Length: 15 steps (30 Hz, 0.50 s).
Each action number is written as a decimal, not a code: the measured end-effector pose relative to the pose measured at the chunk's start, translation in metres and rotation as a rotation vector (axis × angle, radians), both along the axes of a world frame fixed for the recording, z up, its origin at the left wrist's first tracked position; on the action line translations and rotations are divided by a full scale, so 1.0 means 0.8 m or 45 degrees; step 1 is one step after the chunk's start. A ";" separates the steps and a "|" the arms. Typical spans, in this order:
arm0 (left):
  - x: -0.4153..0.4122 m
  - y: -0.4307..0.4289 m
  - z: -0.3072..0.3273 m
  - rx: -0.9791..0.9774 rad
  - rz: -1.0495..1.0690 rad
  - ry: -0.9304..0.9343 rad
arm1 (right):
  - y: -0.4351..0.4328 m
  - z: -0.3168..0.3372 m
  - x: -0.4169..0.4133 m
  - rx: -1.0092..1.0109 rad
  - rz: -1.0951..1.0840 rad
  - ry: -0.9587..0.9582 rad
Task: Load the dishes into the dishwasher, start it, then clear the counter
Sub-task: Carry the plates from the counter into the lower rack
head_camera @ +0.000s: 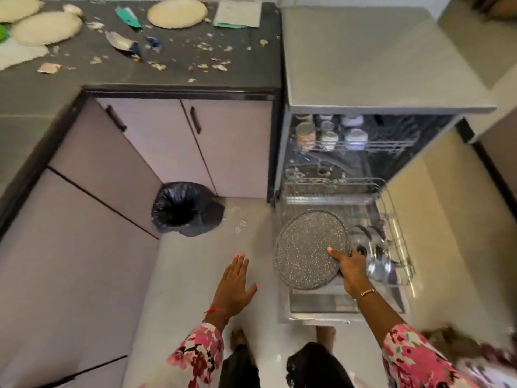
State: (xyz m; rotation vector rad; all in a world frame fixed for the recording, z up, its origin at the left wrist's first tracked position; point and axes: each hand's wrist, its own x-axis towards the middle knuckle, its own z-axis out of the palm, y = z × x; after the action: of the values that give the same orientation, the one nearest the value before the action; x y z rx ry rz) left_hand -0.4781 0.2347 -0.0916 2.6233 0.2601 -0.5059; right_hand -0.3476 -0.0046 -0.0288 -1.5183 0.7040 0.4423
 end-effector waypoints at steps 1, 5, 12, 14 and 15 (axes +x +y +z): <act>0.009 -0.019 0.001 0.000 -0.027 0.002 | -0.024 -0.002 0.001 -0.016 -0.010 -0.001; 0.057 -0.096 -0.005 -0.046 -0.062 -0.001 | -0.118 -0.011 0.031 -0.079 -0.038 -0.038; 0.142 -0.214 -0.018 -0.060 -0.021 0.052 | -0.253 -0.018 0.143 -0.360 0.249 -0.290; 0.166 -0.234 -0.026 -0.053 0.025 0.053 | -0.271 -0.021 0.173 -0.451 0.350 -0.404; 0.176 -0.241 -0.030 -0.050 0.041 0.044 | -0.278 -0.025 0.189 -0.473 0.401 -0.452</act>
State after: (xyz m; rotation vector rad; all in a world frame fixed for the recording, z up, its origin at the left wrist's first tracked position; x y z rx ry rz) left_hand -0.3370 0.0418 -0.1157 2.5702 0.2999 -0.5406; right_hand -0.1963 -0.2272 -0.0489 -2.0095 0.2747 0.2705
